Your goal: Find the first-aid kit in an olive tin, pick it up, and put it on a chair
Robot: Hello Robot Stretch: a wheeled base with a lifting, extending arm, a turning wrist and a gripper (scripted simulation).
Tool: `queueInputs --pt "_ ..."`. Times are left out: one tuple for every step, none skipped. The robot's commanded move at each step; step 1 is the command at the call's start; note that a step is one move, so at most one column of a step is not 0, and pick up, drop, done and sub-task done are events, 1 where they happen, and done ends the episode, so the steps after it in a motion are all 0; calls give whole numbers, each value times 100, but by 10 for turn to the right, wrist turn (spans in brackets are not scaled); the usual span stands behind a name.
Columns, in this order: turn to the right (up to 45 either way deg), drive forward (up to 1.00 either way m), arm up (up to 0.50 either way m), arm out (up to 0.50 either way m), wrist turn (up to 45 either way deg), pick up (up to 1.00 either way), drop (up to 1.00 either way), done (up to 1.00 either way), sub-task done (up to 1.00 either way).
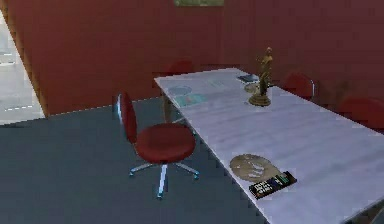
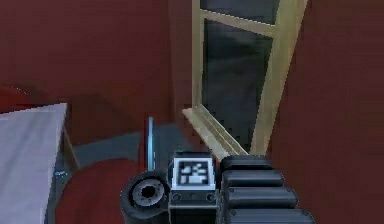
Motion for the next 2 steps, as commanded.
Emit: queueInputs --pt "0 5 0 0 0 0 0 0 0" --pt "390 0 0 0 0 0 0 0 0"
